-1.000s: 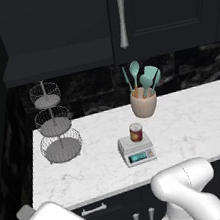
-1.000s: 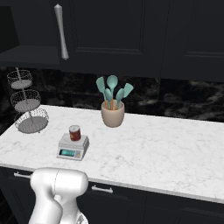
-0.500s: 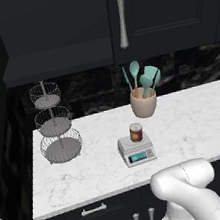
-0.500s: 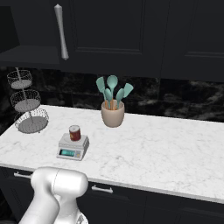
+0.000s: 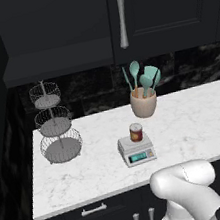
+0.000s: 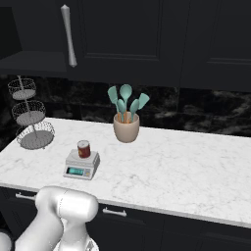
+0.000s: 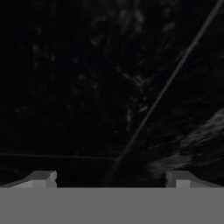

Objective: Pick the canned food and place it on the digital scale for weighing, and close the cabinet.

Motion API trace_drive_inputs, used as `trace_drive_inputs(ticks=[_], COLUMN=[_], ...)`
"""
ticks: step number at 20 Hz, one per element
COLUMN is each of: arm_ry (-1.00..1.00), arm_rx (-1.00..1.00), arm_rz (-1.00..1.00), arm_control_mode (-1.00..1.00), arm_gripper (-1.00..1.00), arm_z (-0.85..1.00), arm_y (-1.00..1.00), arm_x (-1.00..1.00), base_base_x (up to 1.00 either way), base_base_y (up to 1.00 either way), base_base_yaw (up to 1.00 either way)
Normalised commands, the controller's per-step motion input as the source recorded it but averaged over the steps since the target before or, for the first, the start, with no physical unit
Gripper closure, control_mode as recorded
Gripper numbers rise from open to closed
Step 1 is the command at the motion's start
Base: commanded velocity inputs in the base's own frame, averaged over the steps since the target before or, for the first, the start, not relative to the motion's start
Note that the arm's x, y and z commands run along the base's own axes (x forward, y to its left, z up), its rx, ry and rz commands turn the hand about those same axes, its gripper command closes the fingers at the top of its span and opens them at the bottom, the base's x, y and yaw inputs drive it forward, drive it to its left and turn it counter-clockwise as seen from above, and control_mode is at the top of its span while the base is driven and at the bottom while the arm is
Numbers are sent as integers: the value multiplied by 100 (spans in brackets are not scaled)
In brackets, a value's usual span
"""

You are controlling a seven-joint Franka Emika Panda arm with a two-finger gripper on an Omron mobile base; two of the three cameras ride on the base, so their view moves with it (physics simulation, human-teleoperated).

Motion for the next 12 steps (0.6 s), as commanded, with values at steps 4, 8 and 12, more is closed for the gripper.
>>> trace_drive_inputs(ticks=[4,8,12], arm_ry=[14,6,5], arm_rx=[0,0,0], arm_rz=[-14,-15,-17], arm_control_mode=[-100,-100,-100], arm_gripper=[-100,-100,-100], arm_z=[0,-3,-19], arm_y=[7,18,70], arm_x=[77,72,61], base_base_x=[0,0,0], base_base_y=[0,0,0], base_base_yaw=[0,0,0])
